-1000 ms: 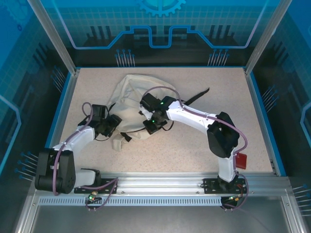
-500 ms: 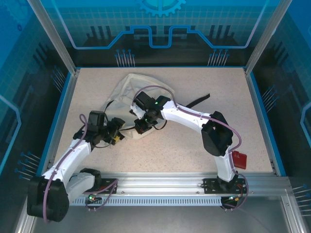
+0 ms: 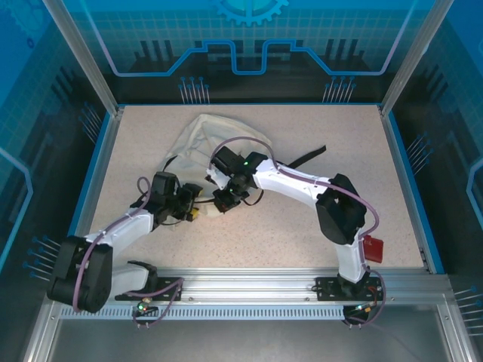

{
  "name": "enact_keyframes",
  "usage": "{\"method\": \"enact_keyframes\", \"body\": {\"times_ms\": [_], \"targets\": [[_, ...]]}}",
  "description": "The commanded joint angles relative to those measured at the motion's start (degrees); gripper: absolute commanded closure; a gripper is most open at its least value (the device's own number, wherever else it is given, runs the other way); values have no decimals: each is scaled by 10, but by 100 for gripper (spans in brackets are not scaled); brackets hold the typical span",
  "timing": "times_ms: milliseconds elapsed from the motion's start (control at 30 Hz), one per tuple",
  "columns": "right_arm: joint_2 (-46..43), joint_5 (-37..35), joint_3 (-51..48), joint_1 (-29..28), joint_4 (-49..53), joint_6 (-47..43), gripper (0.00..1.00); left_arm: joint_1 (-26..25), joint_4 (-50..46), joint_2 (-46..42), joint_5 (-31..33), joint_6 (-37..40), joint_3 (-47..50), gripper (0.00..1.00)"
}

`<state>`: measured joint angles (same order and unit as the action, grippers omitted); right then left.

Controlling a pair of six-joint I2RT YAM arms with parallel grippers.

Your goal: Pack the student bag

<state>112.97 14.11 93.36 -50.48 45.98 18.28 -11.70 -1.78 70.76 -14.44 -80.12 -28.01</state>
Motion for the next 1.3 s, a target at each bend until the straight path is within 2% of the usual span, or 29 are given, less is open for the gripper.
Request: {"method": "enact_keyframes", "body": {"times_ms": [0,67,233,567,900,1000,1067,1100,1167,1233,1267], "targets": [[-38,-4,-9,7,35,-16,100,-3,23,14,22,7,3,53],[-39,-45,-9,14,67,-22,100,-3,4,13,36,20,-1,70],[-24,-138,-1,52,131,-48,100,-4,-30,12,49,52,4,100],[75,-244,94,117,202,-67,100,-3,-83,-8,54,94,29,100],[125,-373,149,151,249,23,100,-3,-101,-26,46,112,27,100],[111,-372,141,153,249,46,100,-3,-109,-35,38,124,18,100],[87,-337,112,151,230,36,100,-4,-118,-39,30,140,3,100],[75,-320,99,151,222,28,100,-4,-118,-43,23,146,-3,99],[45,-277,65,149,207,7,100,-4,-141,-48,8,171,-32,69],[15,-253,29,153,198,-5,100,-5,-164,-57,-2,194,-57,46],[0,-242,9,157,194,-9,100,-5,-181,-62,-3,207,-71,38]]}}
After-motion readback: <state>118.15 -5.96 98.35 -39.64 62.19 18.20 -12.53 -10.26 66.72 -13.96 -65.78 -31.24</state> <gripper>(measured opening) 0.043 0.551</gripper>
